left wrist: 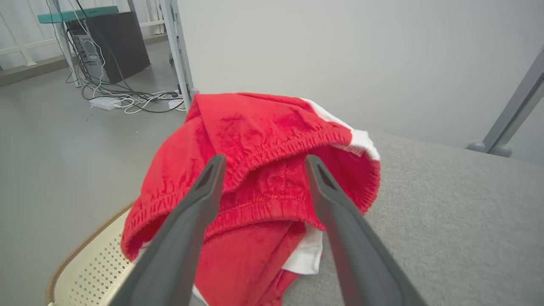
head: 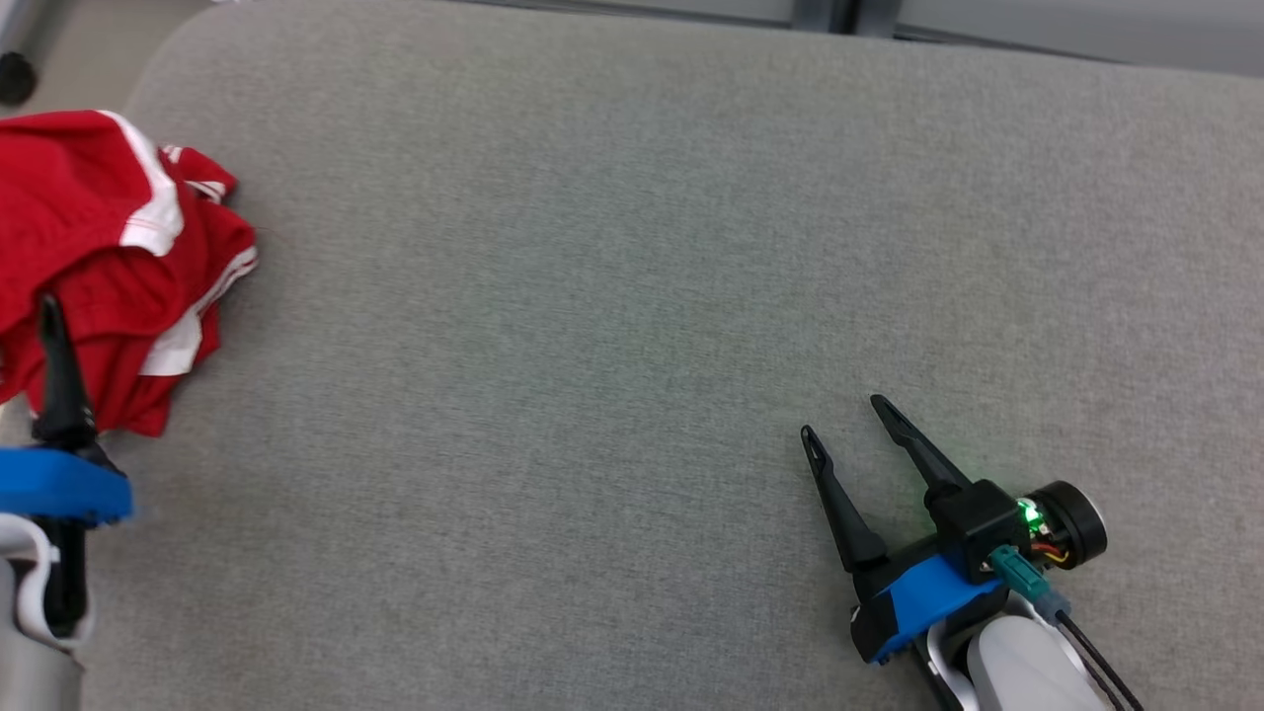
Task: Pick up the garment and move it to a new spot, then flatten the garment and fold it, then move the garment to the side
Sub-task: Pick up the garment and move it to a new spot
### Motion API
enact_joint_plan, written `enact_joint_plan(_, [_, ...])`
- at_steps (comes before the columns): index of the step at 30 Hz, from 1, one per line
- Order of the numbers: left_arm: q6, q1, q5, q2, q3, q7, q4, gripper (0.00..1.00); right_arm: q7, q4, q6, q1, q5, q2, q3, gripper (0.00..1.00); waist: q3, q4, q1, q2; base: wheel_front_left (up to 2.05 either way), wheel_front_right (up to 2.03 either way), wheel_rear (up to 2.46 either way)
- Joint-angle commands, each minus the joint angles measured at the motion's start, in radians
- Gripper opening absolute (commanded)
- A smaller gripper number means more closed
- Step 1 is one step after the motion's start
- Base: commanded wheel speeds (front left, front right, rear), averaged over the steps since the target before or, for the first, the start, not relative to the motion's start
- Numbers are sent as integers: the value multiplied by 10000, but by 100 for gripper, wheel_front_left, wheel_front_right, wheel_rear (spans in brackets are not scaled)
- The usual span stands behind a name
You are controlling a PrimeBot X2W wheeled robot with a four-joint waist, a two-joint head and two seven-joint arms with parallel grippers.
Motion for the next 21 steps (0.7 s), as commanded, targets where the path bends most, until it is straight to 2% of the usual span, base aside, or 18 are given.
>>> enact_joint_plan(1, [-11,-299,-109,156,-26,-24,115,100,-37,-62,1,-225,-33,-59,-2,100,113,-62,-2,-2,0,0,0])
enact_joint_plan(9, [-11,-1207,-519,940,-471,-24,911,100,-34,-207,1,-301,17,-67,111,100,620,-580,-2,-2,0,0,0])
enact_joint_plan(15, [-11,-1637,-1241,1293,-744,-23,1569,100,-13,-246,-1,-236,-51,-90,104,100,940,-847,-2,-2,0,0,0])
enact_joint_plan(20, [-10,-1940,-1869,1400,-1233,-24,2703,98,-11,-220,-7,-240,-12,-105,215,100,1067,-1047,-2,-2,0,0,0])
enact_joint_plan(21, [-10,-2058,-1971,1484,-1283,-24,2707,22,-11,-206,-7,-247,7,-105,219,100,1076,-1071,-2,-2,0,0,0])
